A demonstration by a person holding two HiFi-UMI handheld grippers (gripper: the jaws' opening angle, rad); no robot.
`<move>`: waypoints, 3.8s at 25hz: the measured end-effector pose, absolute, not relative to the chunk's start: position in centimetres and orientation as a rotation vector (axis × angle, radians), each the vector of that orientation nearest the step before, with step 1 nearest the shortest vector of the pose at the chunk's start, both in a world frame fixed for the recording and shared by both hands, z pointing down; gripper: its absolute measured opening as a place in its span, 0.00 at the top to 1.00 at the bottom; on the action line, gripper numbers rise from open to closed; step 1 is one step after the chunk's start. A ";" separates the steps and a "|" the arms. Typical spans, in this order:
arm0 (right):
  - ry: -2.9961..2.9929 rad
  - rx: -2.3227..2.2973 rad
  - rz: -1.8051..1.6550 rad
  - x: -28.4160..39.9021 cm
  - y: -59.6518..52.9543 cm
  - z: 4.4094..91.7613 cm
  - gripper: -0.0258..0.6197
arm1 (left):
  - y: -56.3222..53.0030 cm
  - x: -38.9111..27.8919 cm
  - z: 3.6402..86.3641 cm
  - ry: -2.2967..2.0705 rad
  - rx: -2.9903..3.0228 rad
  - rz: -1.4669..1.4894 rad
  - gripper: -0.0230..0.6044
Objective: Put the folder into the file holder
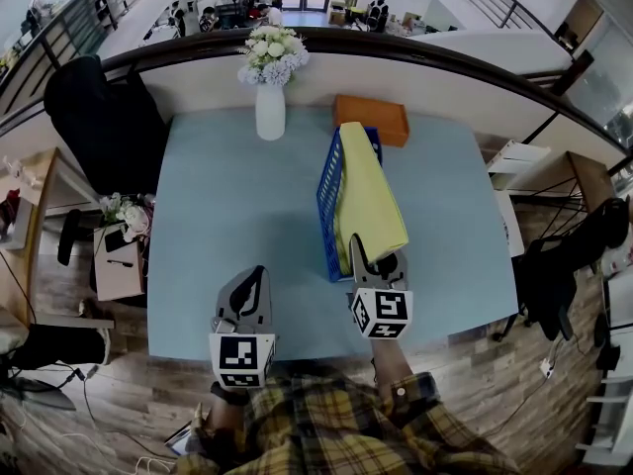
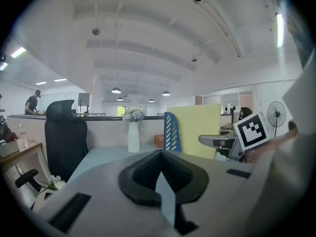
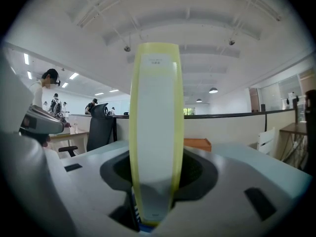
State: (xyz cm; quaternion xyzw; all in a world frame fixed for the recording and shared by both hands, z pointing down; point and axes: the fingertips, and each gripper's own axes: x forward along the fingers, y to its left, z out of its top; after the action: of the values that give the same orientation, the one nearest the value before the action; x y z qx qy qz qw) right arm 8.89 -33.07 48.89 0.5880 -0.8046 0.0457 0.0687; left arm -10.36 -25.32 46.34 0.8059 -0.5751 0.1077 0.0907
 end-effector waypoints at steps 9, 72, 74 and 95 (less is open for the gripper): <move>-2.433 1.733 0.147 8.8 -33.2 49.2 0.65 | -25.5 -10.3 46.3 -1.716 2.403 0.325 0.97; -2.562 1.599 0.198 12.7 -22.4 44.6 0.59 | -20.9 -7.3 43.9 -1.651 2.519 0.263 0.97; -2.567 1.599 0.209 12.9 -22.0 44.5 0.59 | -20.8 -7.1 44.0 -1.635 2.519 0.264 0.97; -2.591 1.615 0.267 13.2 -19.5 44.7 0.96 | -20.0 -6.2 44.6 -1.542 2.544 0.263 0.97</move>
State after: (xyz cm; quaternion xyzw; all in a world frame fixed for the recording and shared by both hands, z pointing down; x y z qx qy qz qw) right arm 13.24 -19.46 44.66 0.5266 -0.8447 0.0871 0.0384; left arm -6.15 -19.97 44.64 0.8492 -0.5148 0.0880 0.0775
